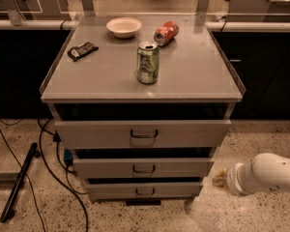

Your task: Open bottom drawer

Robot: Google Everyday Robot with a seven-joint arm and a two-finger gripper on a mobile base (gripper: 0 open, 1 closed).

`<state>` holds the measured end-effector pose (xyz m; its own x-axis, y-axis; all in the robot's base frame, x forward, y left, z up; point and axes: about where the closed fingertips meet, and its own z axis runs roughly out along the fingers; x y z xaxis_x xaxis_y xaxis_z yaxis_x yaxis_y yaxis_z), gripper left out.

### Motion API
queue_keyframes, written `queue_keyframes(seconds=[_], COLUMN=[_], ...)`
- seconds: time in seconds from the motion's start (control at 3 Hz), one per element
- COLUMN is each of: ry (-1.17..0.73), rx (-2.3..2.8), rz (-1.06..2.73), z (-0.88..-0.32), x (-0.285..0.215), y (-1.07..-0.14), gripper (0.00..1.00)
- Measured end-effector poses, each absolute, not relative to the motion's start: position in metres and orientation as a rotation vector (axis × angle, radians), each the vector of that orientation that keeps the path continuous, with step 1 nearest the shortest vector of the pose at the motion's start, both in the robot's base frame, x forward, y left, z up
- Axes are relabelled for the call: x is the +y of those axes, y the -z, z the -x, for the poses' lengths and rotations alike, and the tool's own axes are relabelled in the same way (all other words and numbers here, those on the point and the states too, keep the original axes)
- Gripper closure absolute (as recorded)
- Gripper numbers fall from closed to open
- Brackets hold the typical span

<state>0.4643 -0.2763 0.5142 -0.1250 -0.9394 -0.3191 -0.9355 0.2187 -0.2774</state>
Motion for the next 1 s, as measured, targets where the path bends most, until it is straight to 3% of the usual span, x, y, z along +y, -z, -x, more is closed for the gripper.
queue_keyframes(seconds=[1.0], ry=[-0.2], rx=[2.053], rz=[1.765], z=[-0.45], x=[-0.264], y=[-0.352], gripper=[1.0])
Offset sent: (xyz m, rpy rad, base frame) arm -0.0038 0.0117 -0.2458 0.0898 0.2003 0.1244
